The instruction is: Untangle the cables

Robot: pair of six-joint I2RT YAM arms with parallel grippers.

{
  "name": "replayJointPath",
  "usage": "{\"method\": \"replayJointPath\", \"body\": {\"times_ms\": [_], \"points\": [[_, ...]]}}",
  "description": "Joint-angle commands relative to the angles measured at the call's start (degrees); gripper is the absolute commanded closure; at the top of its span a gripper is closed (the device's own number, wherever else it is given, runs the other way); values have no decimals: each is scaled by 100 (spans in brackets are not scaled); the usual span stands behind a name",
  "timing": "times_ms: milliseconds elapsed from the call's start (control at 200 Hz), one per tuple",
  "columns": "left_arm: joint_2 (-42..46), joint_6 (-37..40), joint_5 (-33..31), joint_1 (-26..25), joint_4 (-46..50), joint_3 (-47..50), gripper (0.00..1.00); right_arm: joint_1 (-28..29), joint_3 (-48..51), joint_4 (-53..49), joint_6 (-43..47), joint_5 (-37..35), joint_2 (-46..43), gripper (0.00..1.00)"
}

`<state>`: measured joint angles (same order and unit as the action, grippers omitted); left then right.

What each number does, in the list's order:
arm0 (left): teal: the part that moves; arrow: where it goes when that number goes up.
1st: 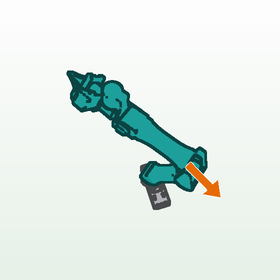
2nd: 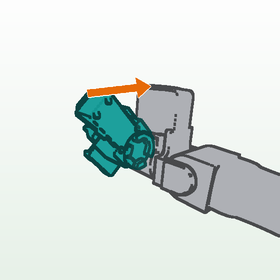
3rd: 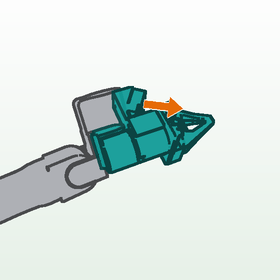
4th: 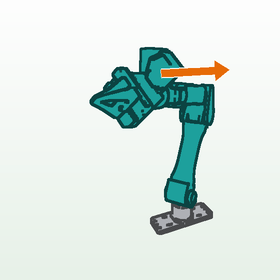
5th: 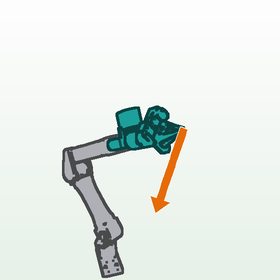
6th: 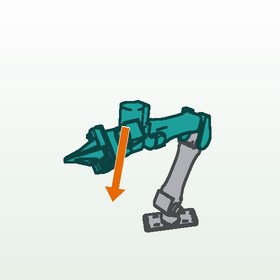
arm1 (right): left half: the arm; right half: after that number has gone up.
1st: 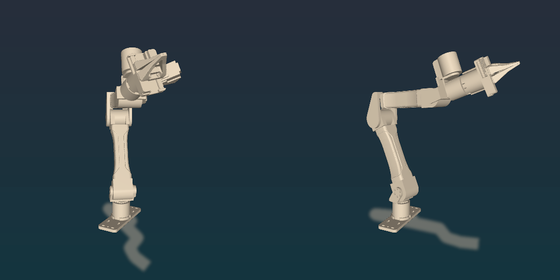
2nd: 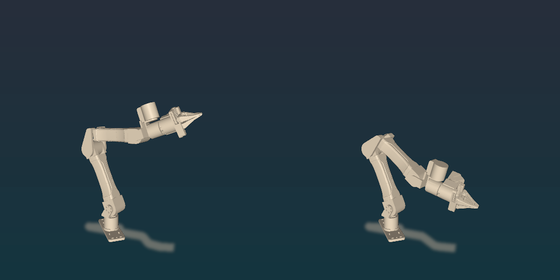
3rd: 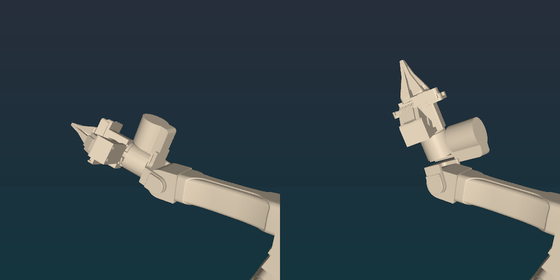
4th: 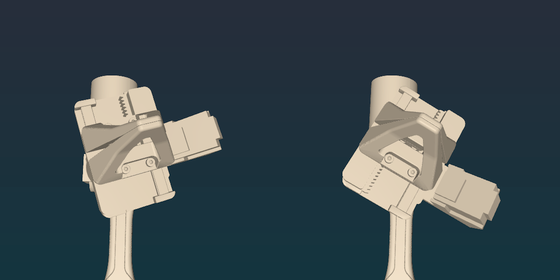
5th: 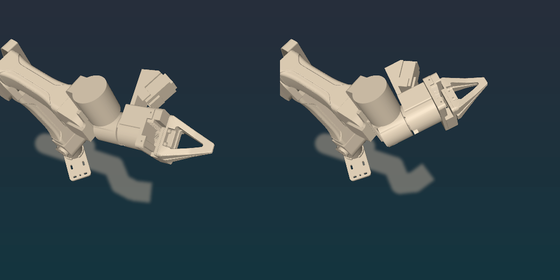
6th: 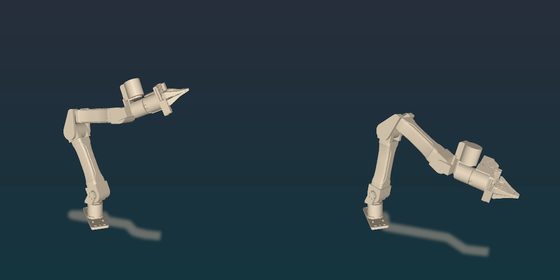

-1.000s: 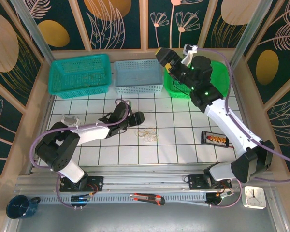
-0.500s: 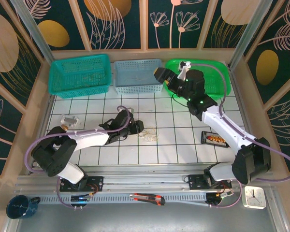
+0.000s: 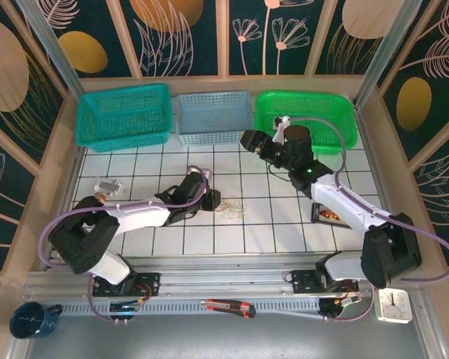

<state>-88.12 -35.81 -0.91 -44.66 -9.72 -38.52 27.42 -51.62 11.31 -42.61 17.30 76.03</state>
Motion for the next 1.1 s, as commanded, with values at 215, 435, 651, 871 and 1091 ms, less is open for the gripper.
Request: {"method": "replayJointPath", "body": {"times_ms": [215, 435, 651, 871, 1091], "points": [[-29, 765, 91, -159, -83, 170, 63, 38, 186, 91, 124, 116, 204, 23], [-282, 1042, -19, -266, 83, 6, 62, 42, 238, 64, 130, 41, 176, 24], [-462, 1159, -76, -287, 124, -110, 62, 41, 284, 28, 157, -12, 118, 24], [-683, 1191, -116, -293, 32, -216, 63, 30, 318, -15, 206, 1, 112, 24], [-827, 1194, -204, -297, -43, -300, 76, 27, 398, 46, 192, 89, 122, 27]]}}
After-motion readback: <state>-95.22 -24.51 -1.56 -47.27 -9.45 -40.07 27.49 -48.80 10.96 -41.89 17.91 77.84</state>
